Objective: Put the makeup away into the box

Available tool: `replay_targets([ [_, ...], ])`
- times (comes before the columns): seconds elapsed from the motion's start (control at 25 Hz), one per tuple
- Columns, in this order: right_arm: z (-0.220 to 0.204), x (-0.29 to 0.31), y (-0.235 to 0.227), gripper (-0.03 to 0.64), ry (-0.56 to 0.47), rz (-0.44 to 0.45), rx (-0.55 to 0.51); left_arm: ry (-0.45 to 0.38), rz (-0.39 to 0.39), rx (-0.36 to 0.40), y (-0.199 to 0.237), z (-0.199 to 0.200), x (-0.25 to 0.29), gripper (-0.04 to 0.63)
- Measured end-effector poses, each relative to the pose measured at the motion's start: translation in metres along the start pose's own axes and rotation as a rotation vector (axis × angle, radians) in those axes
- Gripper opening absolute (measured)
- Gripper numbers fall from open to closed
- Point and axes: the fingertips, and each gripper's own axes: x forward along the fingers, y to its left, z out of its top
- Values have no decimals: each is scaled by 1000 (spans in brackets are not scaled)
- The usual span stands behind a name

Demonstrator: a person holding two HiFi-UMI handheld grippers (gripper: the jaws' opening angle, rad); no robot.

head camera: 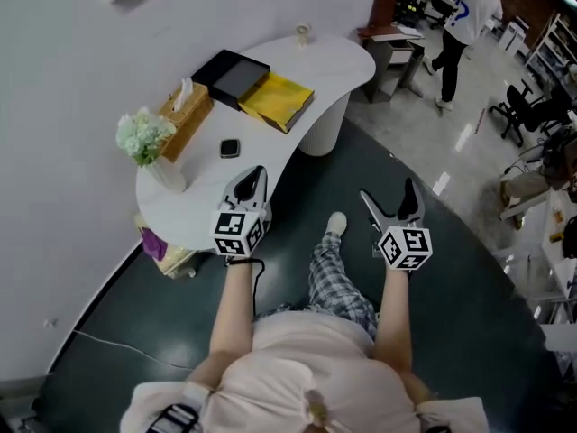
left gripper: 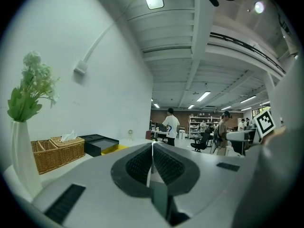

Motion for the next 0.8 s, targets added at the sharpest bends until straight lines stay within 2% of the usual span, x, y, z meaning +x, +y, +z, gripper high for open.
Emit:
replay_targets([
  [0.24,-1,114,-64,549,10,53,11,-19,88,13,30,-2,96,28],
  [0.48,31,262,-95,549,46,229,-11,8,272,-27,85,11,169,28],
  [0.6,41,330,-82,549,52,347,-8,-4,379,-33,112,24,182,28],
  [0.8,38,403,-30,549,94,558,-11,15,547,-7,139,29,166,28],
])
